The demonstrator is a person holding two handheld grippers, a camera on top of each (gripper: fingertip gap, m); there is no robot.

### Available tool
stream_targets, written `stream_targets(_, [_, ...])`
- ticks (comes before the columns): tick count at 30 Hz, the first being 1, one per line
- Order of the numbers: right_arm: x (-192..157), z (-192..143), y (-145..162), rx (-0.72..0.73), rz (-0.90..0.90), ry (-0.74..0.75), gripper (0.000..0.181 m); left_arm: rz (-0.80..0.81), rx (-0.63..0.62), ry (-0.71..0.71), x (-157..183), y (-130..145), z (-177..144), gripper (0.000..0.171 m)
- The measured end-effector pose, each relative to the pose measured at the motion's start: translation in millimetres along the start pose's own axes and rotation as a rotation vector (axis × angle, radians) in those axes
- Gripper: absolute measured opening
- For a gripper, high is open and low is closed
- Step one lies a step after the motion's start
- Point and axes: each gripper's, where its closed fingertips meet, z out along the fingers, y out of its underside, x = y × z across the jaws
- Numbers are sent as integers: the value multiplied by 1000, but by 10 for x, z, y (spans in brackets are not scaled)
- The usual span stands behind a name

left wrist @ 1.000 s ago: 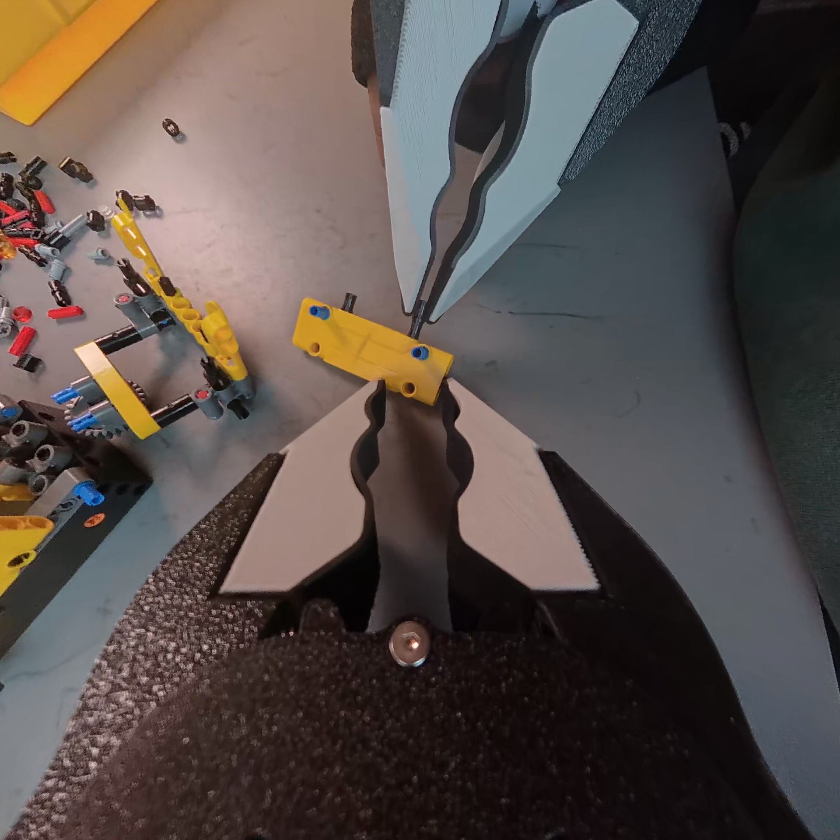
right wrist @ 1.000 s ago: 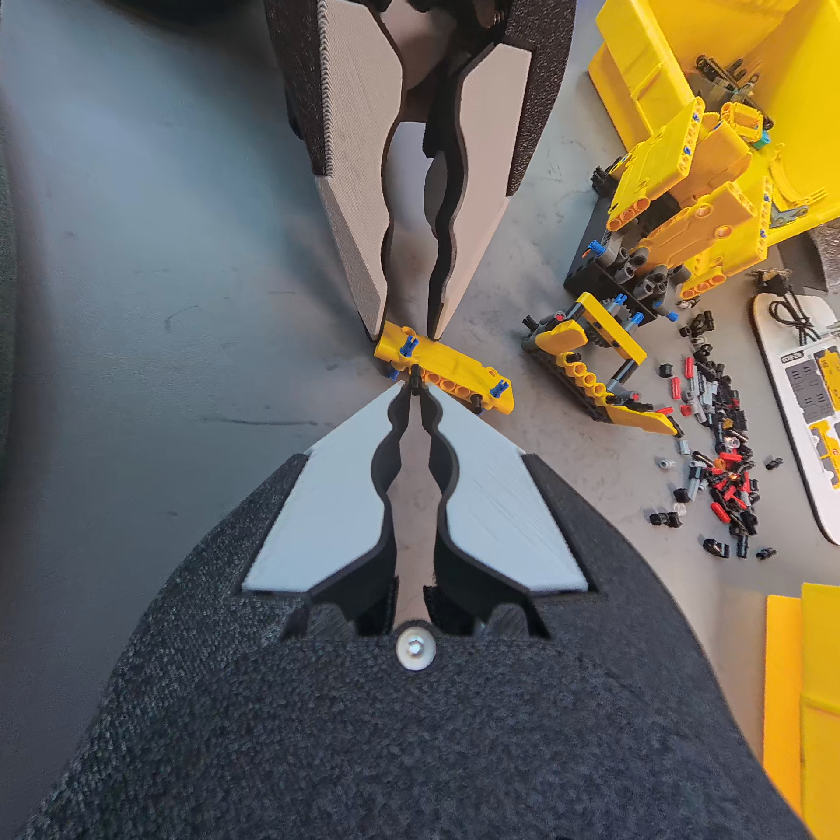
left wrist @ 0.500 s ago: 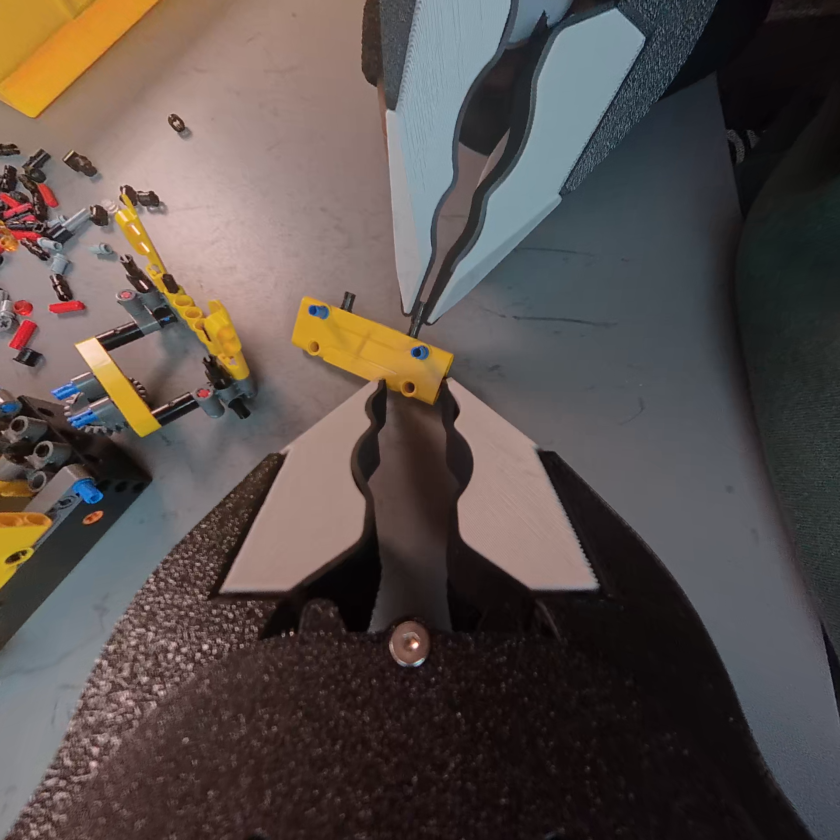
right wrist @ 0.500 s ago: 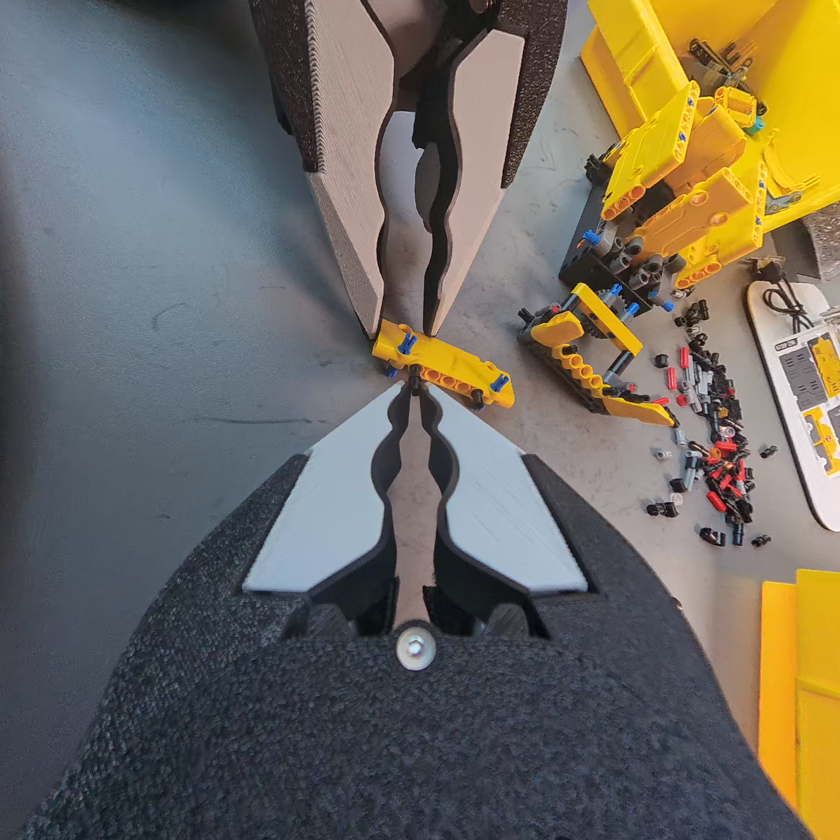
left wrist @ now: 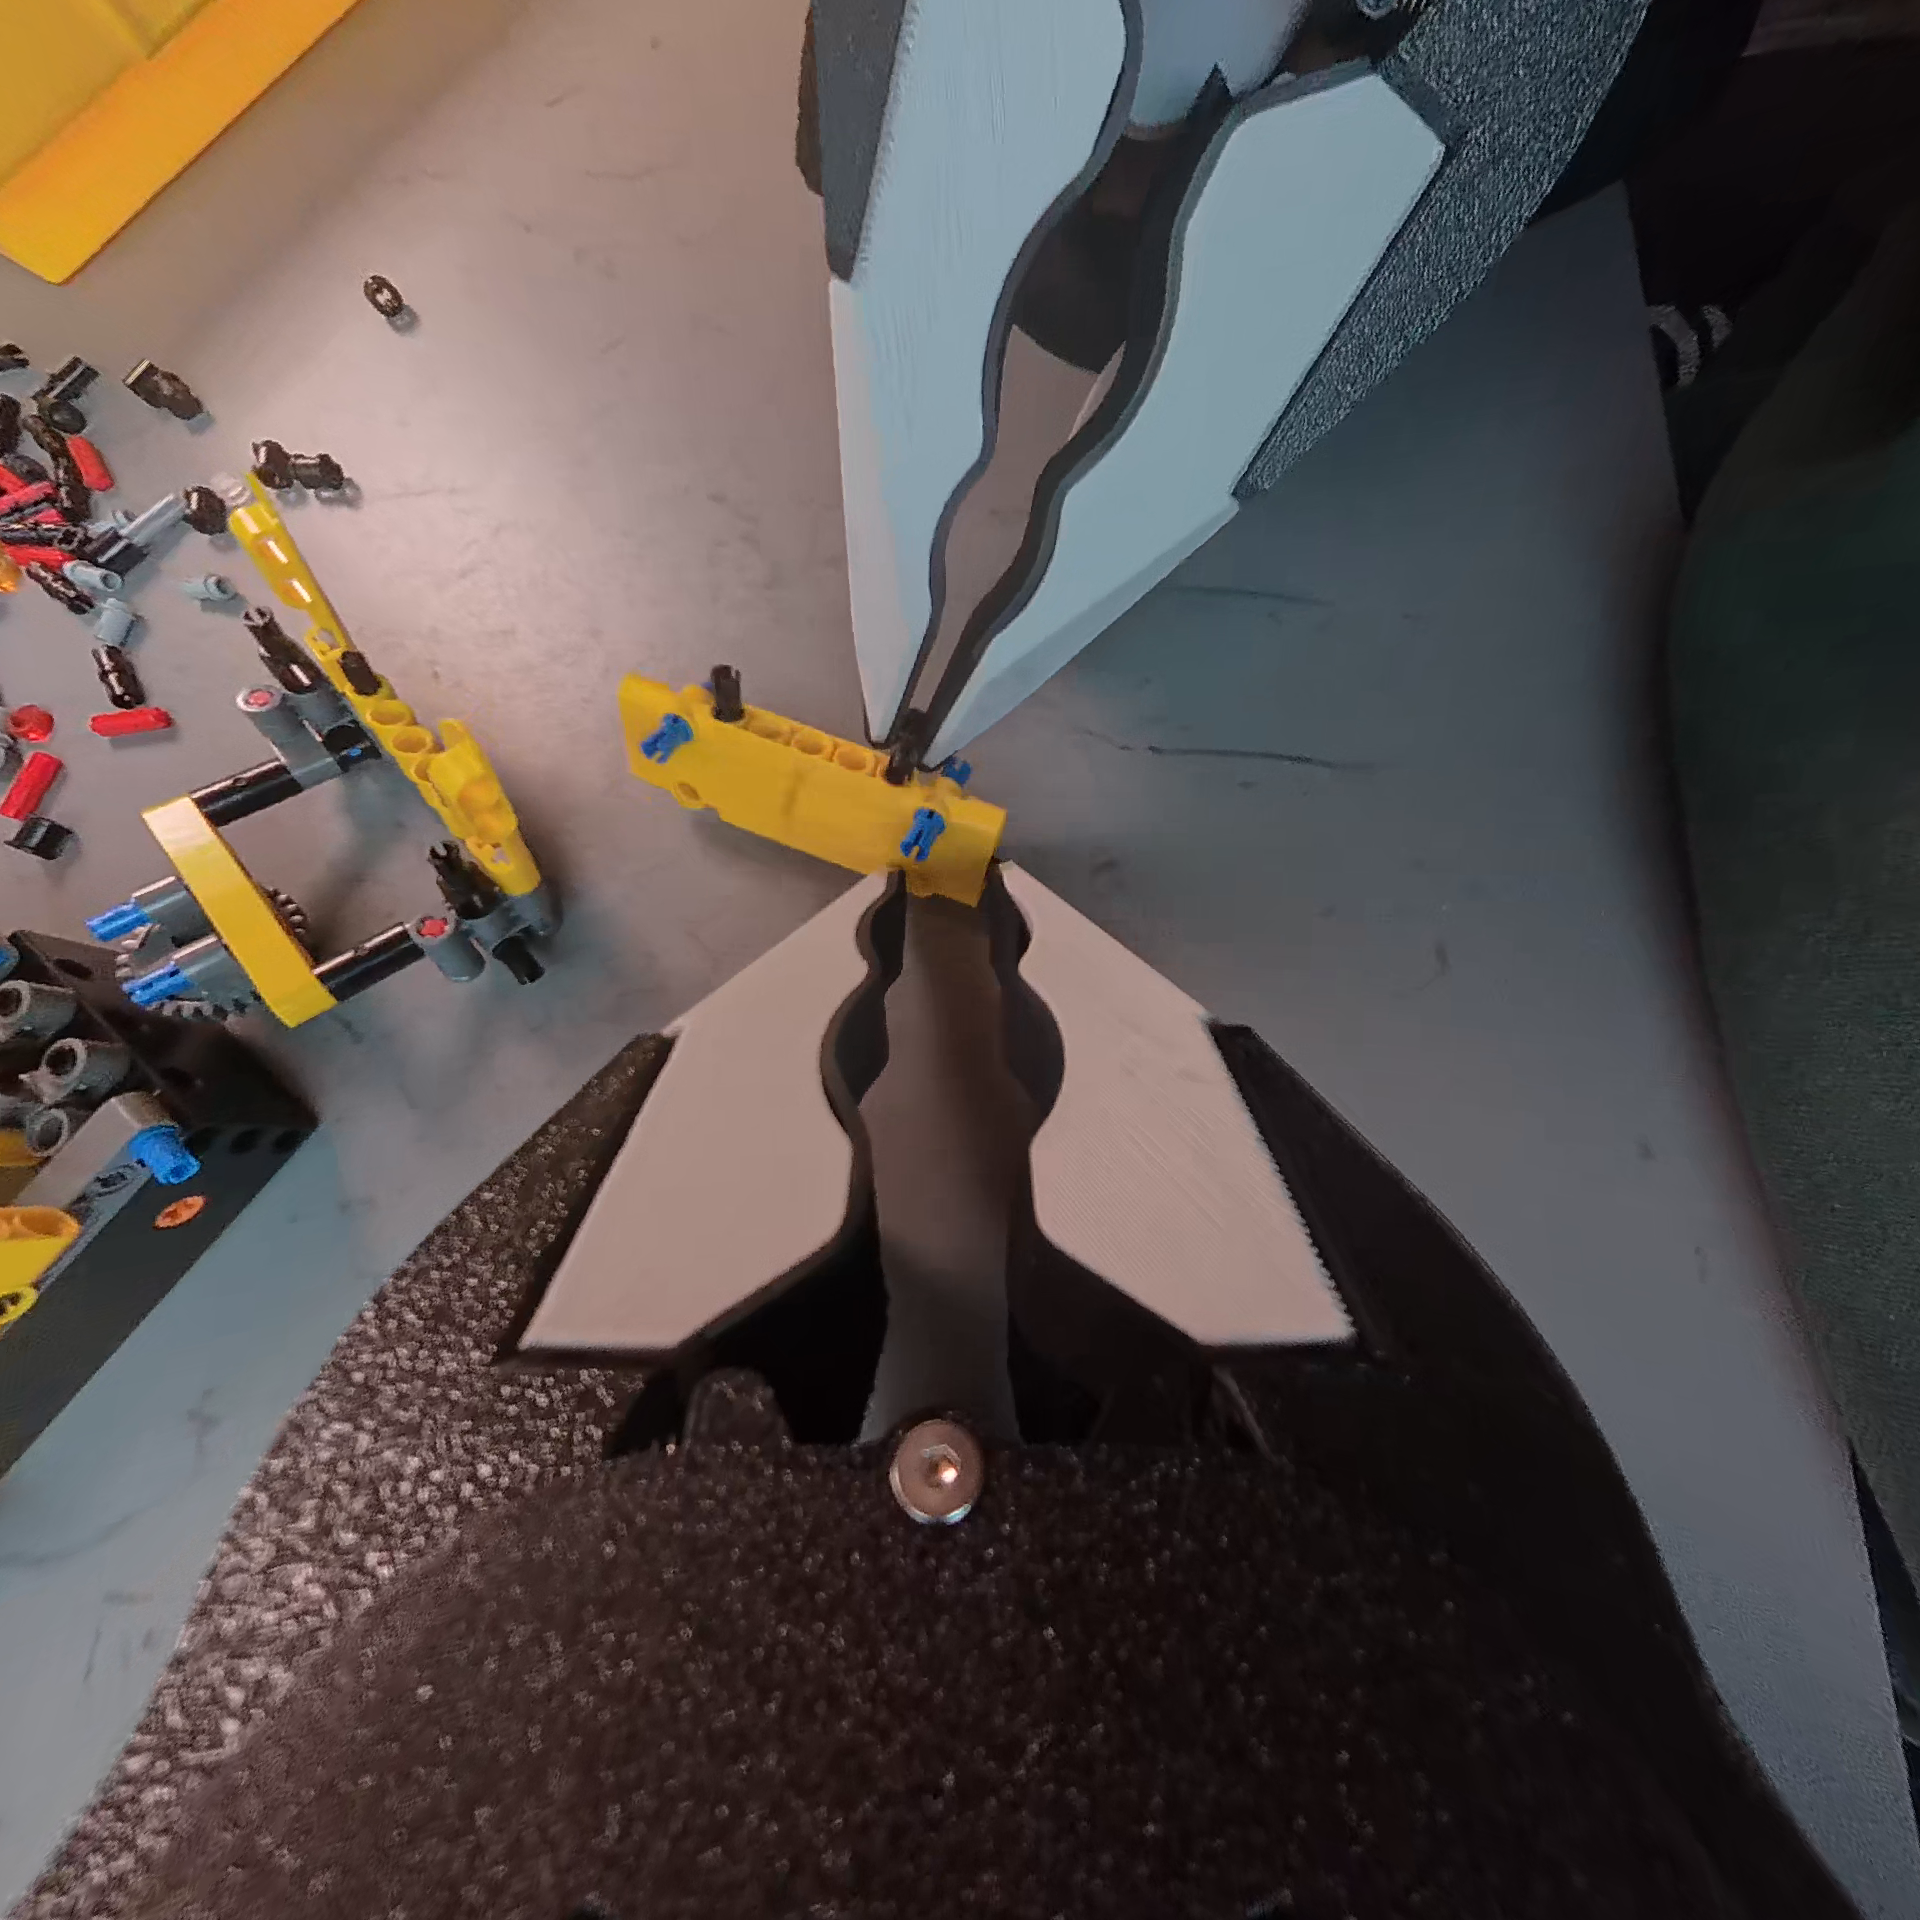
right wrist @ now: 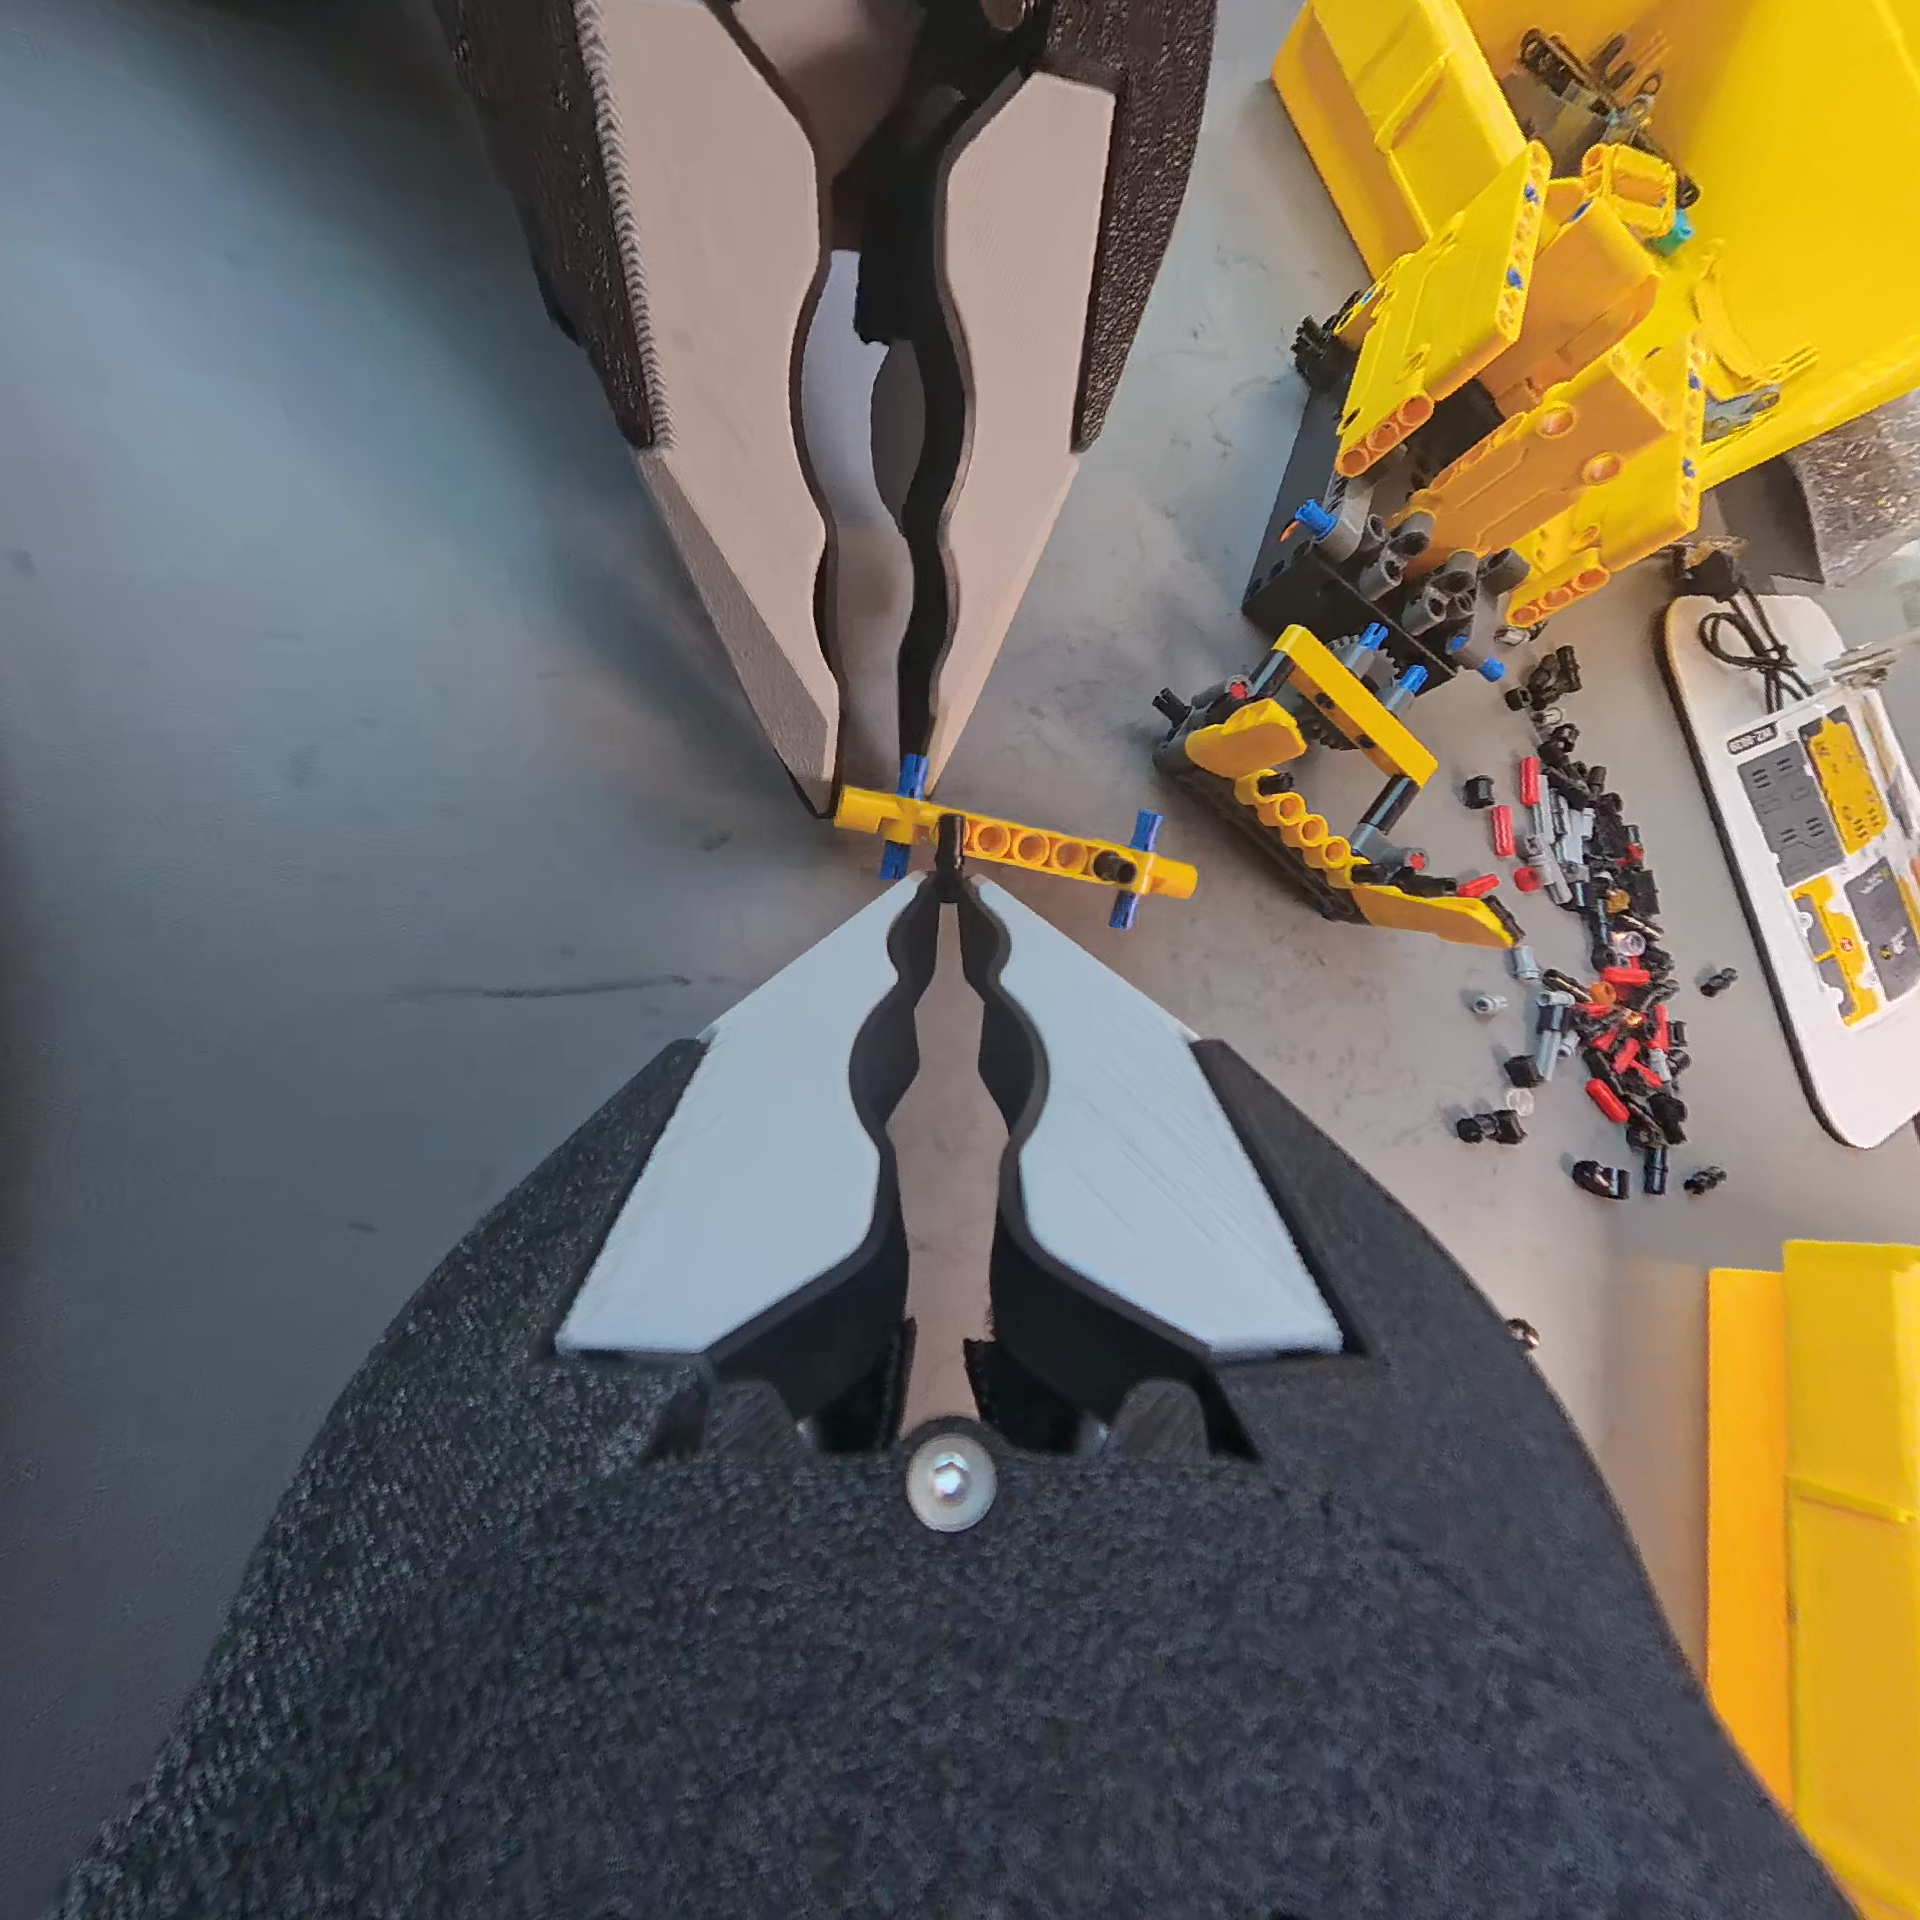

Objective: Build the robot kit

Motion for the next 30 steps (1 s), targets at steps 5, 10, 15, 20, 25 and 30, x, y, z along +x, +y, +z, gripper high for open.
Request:
stream_targets(5, [1,-11,55,-27,5,-12,3,6,11,-13,-28,-1,-31,13])
stream_targets(10, [26,-106,61,0,24,-2,3,-95,163,60,-10,-229,-168,15])
stream_targets(15, [-34,-160,-146,58,-27,8,3,-133,237,105,55,-373,-179,11])
stream_targets(20, [-73,-191,-236,113,-42,0,3,-135,242,135,94,-383,-195,4])
stream_targets(25, [-93,-406,-431,302,-21,-17,3,-248,386,326,204,-572,-399,4])
stream_targets(30, [-86,-585,-598,433,-46,18,7,-393,518,537,264,-731,-593,4])
